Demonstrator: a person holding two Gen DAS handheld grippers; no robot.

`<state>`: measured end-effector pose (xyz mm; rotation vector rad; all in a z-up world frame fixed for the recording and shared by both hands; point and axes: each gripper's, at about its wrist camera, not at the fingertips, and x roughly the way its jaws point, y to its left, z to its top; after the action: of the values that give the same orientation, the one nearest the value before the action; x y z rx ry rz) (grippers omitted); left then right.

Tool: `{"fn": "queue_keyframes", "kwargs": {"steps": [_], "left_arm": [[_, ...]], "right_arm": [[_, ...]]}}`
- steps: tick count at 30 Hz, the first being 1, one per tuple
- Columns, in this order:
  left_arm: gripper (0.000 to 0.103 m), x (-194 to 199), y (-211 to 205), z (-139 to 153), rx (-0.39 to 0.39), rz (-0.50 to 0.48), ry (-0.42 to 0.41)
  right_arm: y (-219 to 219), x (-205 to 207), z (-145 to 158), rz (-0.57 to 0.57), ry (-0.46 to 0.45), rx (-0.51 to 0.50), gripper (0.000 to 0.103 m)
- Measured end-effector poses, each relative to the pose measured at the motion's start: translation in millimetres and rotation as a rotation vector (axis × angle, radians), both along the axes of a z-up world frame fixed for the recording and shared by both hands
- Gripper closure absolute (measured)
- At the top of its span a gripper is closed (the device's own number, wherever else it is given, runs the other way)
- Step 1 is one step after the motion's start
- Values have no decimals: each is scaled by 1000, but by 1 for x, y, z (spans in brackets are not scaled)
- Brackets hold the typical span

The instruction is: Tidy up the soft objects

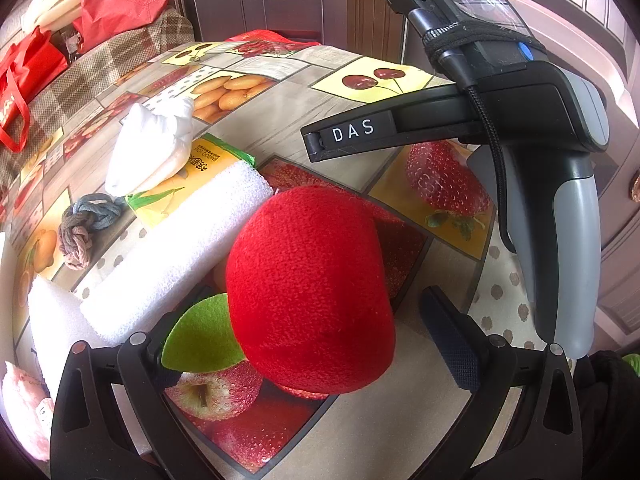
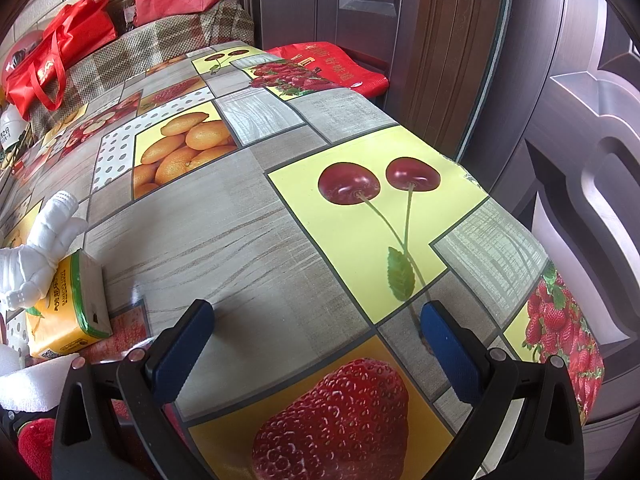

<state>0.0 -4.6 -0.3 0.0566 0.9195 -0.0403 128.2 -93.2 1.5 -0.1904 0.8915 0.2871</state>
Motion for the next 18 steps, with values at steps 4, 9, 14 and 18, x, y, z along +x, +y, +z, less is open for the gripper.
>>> {"fn": "queue_keyframes", "kwargs": {"steps": [4,9,14,18], "left_arm": [[1,0,0,0,0,0,0],[1,0,0,0,1,0,0],[1,1,0,0,4,-16,-1],[1,3,1,0,2,-16,-1]], "right_arm": [[-1,0,0,0,0,0,0],[0,0,0,0,0,0,0],[0,0,0,0,0,0,0],[0,0,0,0,0,0,0]]}}
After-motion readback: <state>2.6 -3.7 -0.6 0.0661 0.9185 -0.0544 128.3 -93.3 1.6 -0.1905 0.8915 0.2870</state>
